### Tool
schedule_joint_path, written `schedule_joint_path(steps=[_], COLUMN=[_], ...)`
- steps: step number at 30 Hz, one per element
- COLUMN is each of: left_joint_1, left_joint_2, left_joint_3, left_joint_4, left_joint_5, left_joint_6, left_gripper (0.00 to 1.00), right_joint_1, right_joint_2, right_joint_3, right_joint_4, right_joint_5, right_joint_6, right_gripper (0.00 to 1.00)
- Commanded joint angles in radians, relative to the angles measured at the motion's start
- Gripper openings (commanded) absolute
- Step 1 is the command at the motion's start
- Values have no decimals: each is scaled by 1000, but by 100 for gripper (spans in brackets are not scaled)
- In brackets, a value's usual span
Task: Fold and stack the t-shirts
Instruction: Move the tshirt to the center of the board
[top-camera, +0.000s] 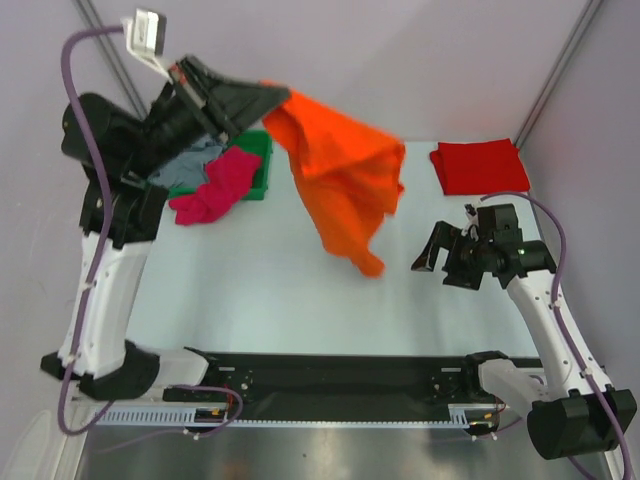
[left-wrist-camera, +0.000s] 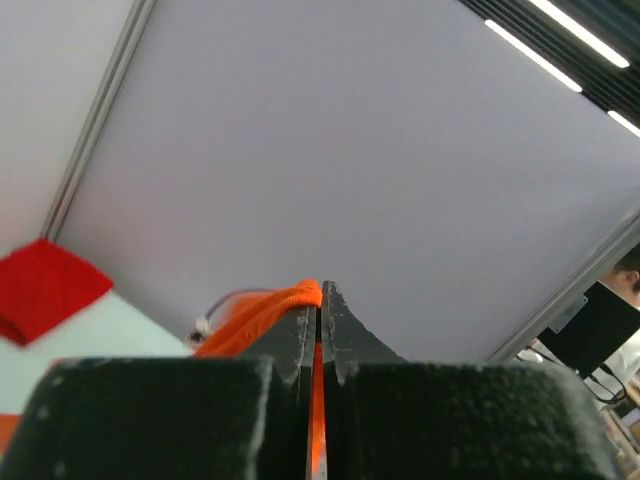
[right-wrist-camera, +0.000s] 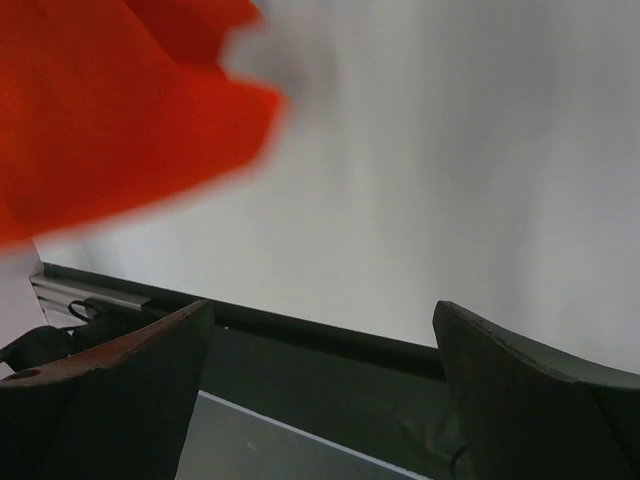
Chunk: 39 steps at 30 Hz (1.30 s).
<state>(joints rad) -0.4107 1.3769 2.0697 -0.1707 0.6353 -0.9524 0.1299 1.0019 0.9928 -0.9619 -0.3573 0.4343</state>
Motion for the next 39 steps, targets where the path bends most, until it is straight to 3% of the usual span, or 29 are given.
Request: schedule_joint_path(steps=[1, 3, 8, 11, 16, 17, 18, 20, 23, 24, 29, 33, 35, 39], left_joint_1=[-11, -11, -11, -11, -7, -5, -2, 0, 21, 23, 18, -66, -129, -213], left_joint_2=[-172, -321, -592, -683, -673, -642, -622, -567, -533, -526, -507, -507, -525, -532], left_joint_3=[-260, -509, -959, -1113, -1134, -1104, -1084, -1044, -1048, -1045, -1053, -1082, -1114, -1206], left_joint_4=[-179, -226, -338, -394, -503, -550, -587, -717, -745, -748, -751, -793, -796, -779], left_joint_5=[-8, -58, -190, -291, -494, -534, -581, -750, -790, -796, -766, -775, -778, -656], left_joint_6=[96, 98, 141, 147, 227, 236, 241, 224, 230, 233, 258, 215, 196, 123], left_gripper=[0, 0, 0, 0, 1, 6, 19, 35, 40, 52, 56, 57, 57, 53], right_joint_1=[19, 24, 25, 30, 54, 60, 66, 103, 215, 253, 512, 669, 706, 734], right_joint_2=[-26, -31, -62, -71, -66, -60, -40, -25, 32, 47, 157, 195, 208, 268], right_joint_3=[1, 3, -5, -20, -31, -34, -43, -55, -85, -89, -106, -112, -131, -180], right_joint_4=[9, 5, -24, -31, -37, -38, -40, -41, -31, -23, -3, 31, 58, 173], right_joint_5=[-25, -26, -17, -29, -65, -71, -84, -103, -140, -152, -97, 15, 15, -46], right_joint_6=[9, 11, 9, 12, -5, -8, -9, -16, -25, -28, -9, 21, 44, 96], right_gripper=[100, 100, 100, 99, 98, 98, 97, 92, 85, 84, 78, 77, 79, 87])
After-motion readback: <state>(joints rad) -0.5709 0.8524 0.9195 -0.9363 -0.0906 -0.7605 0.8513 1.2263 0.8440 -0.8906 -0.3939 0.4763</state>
